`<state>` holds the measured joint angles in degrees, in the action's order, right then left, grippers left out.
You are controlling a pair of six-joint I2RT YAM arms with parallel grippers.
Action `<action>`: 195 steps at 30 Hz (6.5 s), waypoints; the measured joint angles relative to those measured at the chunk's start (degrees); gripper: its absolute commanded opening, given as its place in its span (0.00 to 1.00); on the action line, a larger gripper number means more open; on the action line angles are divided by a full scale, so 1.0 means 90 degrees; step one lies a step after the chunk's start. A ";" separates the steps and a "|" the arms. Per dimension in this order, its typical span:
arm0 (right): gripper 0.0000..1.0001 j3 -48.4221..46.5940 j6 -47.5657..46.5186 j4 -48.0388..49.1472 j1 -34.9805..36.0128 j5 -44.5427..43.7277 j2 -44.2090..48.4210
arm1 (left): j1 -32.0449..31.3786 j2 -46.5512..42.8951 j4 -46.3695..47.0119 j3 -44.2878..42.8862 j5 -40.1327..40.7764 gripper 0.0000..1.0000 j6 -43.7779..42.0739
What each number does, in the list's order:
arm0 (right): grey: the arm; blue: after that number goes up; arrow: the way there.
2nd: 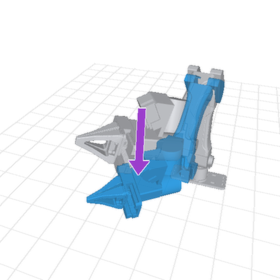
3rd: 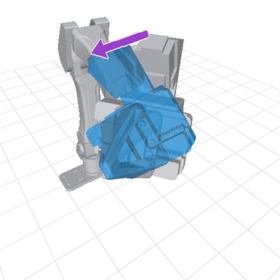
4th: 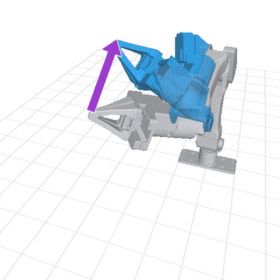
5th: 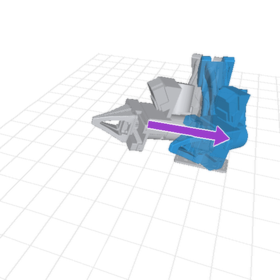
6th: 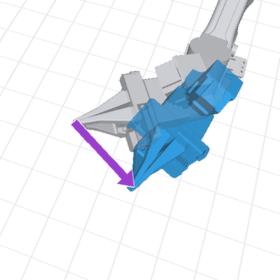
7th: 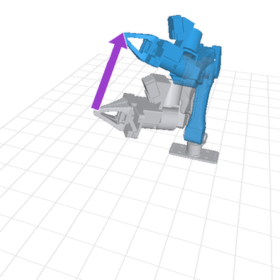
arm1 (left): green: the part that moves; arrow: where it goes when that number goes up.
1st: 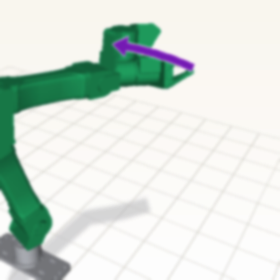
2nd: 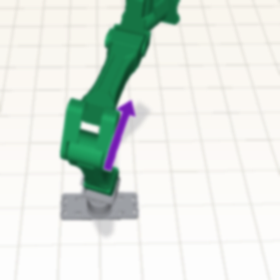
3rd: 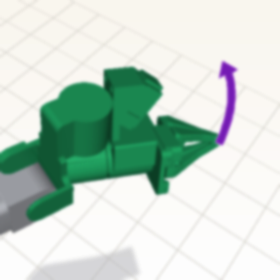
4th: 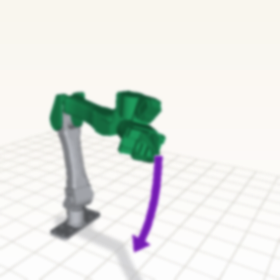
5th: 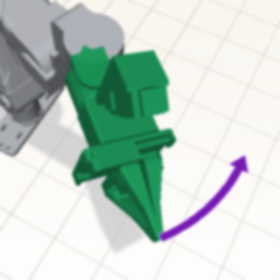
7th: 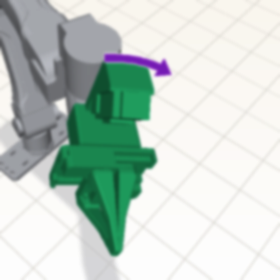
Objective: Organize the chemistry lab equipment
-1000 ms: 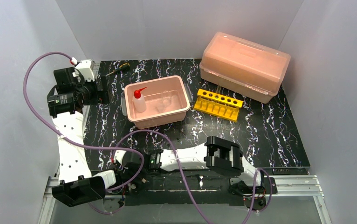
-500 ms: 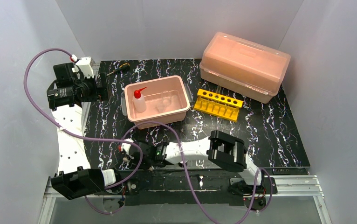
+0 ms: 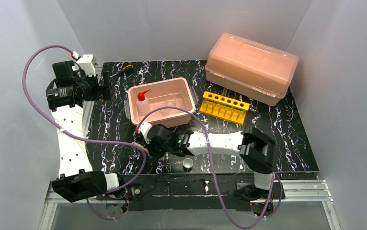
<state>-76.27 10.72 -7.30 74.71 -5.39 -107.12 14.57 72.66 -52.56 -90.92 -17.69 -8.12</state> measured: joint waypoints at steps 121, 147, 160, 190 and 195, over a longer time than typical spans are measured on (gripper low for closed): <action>0.08 0.4201 0.2580 -0.0366 -0.0339 -0.1102 0.3596 | -0.1258 -0.1832 -0.0373 0.1318 0.0561 0.98 -0.1200; 0.36 0.3845 0.2433 -0.0808 -0.0339 -0.1230 0.3328 | -0.1258 -0.2120 -0.0306 0.1623 0.0587 0.98 -0.1404; 0.01 0.3974 0.2587 -0.0605 -0.0326 -0.1234 0.3212 | -0.1258 -0.2122 -0.0306 0.1623 0.0590 0.98 -0.1439; 0.01 -0.2914 0.0686 -0.2545 -0.2052 0.0389 -0.1193 | -0.1258 -0.2083 -0.0308 0.1648 0.0400 0.98 -0.1409; 0.23 -0.2930 0.0795 -0.2588 -0.2075 0.0569 -0.1480 | -0.1258 -0.2083 -0.0311 0.1648 0.0334 0.98 -0.1398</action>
<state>-102.64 17.88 -30.59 56.03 -0.27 -120.44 3.25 53.91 -55.35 -76.09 -14.68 -20.70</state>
